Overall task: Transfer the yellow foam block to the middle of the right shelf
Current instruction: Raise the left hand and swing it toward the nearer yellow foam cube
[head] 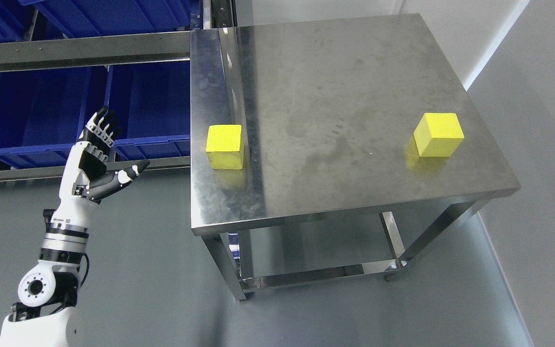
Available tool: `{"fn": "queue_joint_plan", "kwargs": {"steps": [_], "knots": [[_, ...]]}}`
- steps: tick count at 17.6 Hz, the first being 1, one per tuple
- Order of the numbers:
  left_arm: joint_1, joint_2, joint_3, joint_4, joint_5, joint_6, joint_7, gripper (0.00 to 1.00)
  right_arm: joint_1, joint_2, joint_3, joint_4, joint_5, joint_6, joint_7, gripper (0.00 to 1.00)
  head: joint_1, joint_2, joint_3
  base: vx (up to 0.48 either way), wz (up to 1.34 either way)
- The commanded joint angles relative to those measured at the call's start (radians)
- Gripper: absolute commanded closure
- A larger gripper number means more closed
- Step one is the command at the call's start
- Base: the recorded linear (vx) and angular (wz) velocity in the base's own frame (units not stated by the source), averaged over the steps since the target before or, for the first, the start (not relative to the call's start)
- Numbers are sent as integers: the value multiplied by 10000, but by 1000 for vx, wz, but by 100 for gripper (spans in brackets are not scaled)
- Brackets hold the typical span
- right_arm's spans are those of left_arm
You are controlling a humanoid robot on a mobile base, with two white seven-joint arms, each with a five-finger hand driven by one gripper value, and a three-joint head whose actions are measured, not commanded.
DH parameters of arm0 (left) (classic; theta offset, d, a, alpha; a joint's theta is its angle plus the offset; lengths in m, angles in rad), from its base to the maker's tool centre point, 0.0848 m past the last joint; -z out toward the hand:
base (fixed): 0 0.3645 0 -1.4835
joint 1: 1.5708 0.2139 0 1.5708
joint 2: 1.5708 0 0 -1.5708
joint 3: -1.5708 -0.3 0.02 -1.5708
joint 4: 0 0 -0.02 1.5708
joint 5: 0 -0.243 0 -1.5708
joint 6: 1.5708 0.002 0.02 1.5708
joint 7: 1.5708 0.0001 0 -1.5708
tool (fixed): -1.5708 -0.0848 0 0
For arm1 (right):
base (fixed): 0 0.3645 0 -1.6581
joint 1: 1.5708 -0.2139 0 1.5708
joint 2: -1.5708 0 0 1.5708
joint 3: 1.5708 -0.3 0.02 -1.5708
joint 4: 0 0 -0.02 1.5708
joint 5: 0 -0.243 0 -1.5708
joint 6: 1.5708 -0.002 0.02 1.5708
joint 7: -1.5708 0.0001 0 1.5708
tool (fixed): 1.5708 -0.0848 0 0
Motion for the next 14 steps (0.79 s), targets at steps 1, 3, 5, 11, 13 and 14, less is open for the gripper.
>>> {"fn": "queue_joint_plan", "kwargs": {"steps": [1,3,5,11,13,14], "knots": [[-414,1425,-20,-119,0,-789,-2176,0,-15,-175,0,-175,0,-1,-4,0,0,0,0,0,0],[-965,1809,-157,-58,-30,-744,-2917,0,-31,-175,0,-175,0,-1,-4,0,0,0,0,0,0],[-1883,2208,-858,551,-913,-591,-3119,0,-15,-175,0,-175,0,-1,-4,0,0,0,0,0,0],[-3436,1964,-2961,2058,-2009,-468,-3150,1,-31,-175,0,-175,0,-1,-4,0,0,0,0,0,0],[-3637,1934,-3423,2334,-2055,-208,-3150,1,-15,-175,0,-175,0,-1,-4,0,0,0,0,12,16],[-3835,1812,-3744,2518,-2055,-39,-3150,1,-15,-175,0,-175,0,-1,-4,0,0,0,0,1,31]]}}
